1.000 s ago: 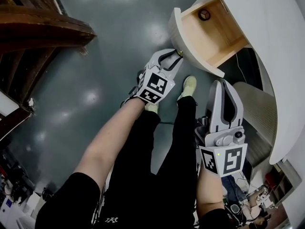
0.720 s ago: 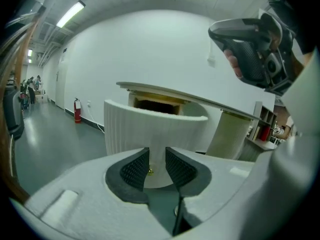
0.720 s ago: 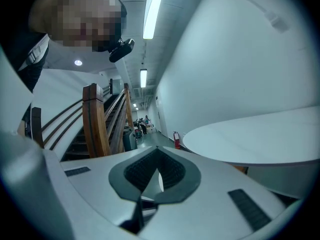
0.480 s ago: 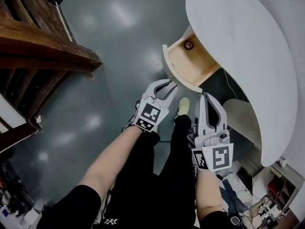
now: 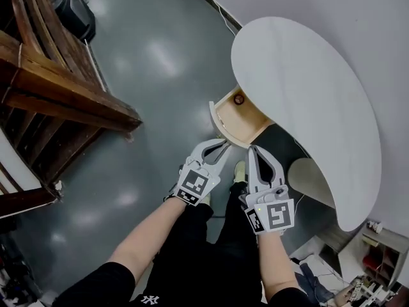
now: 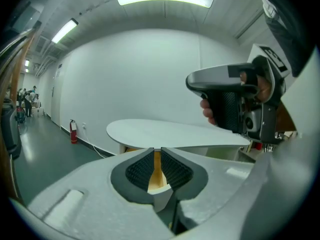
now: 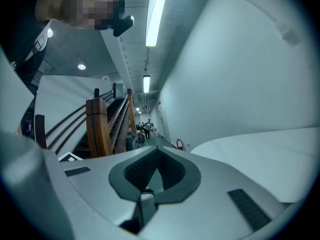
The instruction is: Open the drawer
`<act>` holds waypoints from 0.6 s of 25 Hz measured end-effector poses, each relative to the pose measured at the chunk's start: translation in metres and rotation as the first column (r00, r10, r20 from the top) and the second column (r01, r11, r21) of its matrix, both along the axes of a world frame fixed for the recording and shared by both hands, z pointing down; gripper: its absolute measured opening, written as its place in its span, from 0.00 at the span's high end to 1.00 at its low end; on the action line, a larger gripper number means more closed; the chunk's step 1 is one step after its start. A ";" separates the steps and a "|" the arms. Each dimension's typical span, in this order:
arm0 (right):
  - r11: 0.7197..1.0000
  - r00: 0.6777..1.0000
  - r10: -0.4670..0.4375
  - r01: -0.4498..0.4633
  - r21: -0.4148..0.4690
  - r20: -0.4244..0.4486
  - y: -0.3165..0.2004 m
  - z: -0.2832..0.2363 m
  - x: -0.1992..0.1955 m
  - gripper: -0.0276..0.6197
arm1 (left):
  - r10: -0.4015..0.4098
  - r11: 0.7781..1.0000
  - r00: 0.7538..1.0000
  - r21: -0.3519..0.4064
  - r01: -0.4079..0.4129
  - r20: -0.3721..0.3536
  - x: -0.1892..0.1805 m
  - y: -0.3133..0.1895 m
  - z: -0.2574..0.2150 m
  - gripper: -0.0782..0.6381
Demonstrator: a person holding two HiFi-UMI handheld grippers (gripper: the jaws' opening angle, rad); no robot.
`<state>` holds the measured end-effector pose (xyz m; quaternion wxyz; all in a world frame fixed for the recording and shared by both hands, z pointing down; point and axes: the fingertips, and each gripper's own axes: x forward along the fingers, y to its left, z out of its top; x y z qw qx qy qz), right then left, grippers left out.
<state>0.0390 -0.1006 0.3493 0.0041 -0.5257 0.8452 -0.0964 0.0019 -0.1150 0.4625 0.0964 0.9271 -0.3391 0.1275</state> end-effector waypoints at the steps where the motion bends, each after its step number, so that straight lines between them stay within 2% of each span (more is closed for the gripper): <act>1: 1.000 1.000 -0.006 0.006 0.006 -0.004 0.000 -0.008 -0.002 0.94 | 0.001 1.000 1.000 0.006 -0.001 -0.007 0.000 0.002 -0.012 0.83; 15: 0.996 0.999 -0.038 0.040 0.083 -0.023 0.005 -0.095 0.001 0.94 | -0.003 0.995 0.995 0.100 0.012 -0.095 0.005 0.016 -0.151 0.88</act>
